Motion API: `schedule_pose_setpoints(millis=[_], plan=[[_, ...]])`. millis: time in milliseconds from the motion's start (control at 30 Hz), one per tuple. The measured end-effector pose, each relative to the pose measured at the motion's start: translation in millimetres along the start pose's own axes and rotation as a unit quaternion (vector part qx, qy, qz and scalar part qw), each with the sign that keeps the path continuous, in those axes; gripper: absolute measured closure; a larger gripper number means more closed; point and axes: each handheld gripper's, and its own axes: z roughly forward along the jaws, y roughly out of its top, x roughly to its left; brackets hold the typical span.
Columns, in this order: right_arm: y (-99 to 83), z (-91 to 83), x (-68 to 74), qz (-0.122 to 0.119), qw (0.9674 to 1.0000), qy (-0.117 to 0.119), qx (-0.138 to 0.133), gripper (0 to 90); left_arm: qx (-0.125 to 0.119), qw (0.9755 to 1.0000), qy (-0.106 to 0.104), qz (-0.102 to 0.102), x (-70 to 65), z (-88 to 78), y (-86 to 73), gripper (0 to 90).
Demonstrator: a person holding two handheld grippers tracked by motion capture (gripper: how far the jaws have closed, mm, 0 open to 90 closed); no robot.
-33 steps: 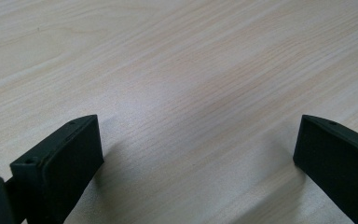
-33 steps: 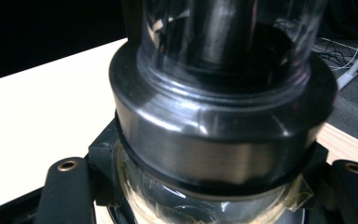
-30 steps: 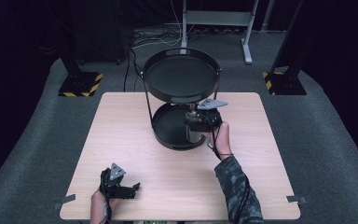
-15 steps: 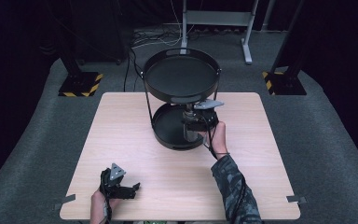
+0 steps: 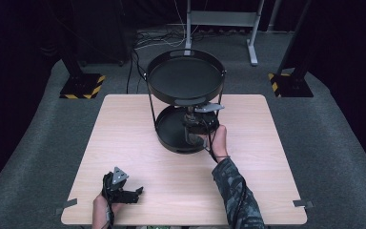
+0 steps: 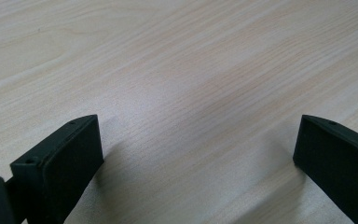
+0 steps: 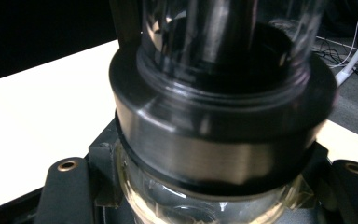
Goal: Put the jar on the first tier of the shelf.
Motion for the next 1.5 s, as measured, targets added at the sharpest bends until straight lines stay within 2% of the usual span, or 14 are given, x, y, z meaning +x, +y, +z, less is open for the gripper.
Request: schedule_pose_setpoints(millis=[233,533,600,933,1067,1267,1500], plan=[[-1.5,5.3,0.3,-0.005,1.0000,-0.005,-0.003,30.6,-0.001,1.0000,0.000,0.000,0.0,0.1,0.0,1.1],[-2.0,12.4,1.3,0.002,1.0000,-0.009,0.000,30.6,0.000,1.0000,-0.001,0.002,-0.1,0.1,0.0,1.1],[-2.6,14.5,0.8,0.000,1.0000,-0.004,-0.002,30.6,0.000,1.0000,-0.002,0.001,0.1,0.1,0.0,1.1],[-6.6,25.2,2.3,0.011,0.9999,-0.008,-0.003,30.6,0.000,1.0000,-0.001,0.002,0.1,0.1,0.0,1.1],[-9.0,30.5,2.6,0.008,0.9998,-0.016,-0.004,30.6,0.000,1.0000,-0.001,0.002,0.0,0.0,0.0,1.1],[-13.9,36.8,3.3,0.021,0.9996,-0.015,0.007,30.5,0.000,1.0000,-0.001,0.002,0.1,0.0,0.0,1.1],[-17.0,37.2,0.1,0.024,0.9996,-0.014,-0.002,30.5,0.000,1.0000,-0.001,0.002,0.1,0.1,0.0,1.1]])
